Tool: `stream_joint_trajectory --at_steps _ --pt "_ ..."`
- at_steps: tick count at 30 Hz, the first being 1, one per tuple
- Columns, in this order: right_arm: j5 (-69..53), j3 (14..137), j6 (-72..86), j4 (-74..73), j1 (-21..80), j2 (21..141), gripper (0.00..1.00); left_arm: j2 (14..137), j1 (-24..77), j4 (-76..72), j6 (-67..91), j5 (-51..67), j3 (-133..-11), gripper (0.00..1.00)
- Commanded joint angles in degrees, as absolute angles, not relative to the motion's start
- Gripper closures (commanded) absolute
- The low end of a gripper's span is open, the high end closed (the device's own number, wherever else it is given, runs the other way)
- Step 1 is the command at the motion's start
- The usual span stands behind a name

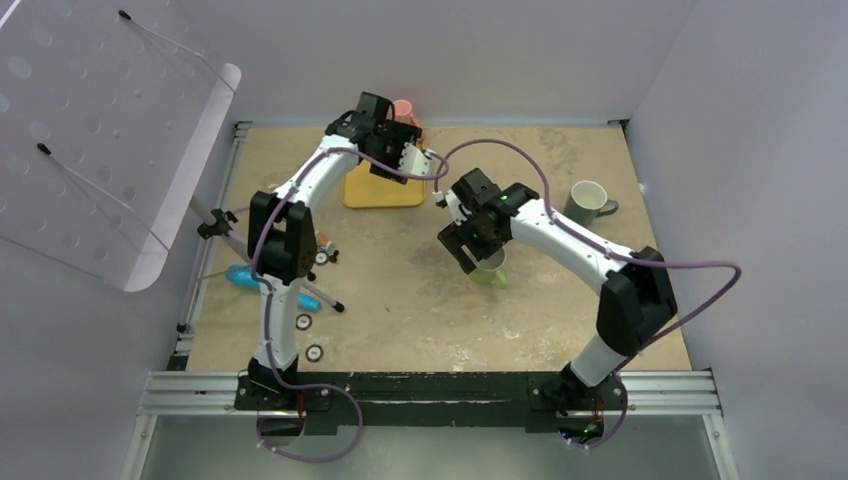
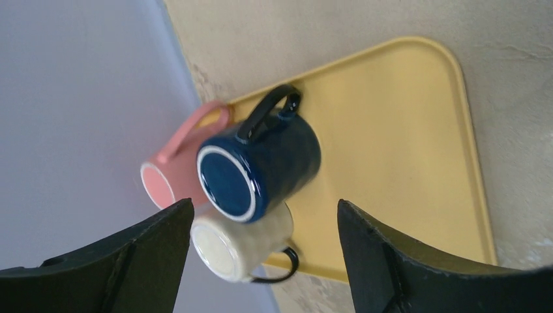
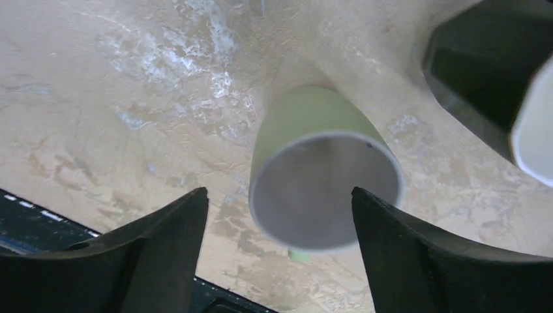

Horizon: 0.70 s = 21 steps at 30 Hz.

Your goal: Turn the mug right side up

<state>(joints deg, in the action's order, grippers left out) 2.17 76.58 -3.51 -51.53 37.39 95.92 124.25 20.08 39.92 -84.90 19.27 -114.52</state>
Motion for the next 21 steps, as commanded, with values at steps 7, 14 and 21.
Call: stream_joint_trajectory --at_steps 7,14,21 --pt "13.2 71.7 7.8 -49.8 35.2 76.1 0.03 139.6 23.4 34.6 -99.8 16.3 -130.2 0.18" --pt "13.9 69.1 9.1 -49.8 34.8 73.3 0.03 145.5 23.9 33.9 -107.4 10.1 -133.4 0.23" --pt "13.7 68.7 8.5 -49.4 34.8 72.7 0.04 146.7 24.1 30.3 -112.6 5.7 -130.6 0.68"
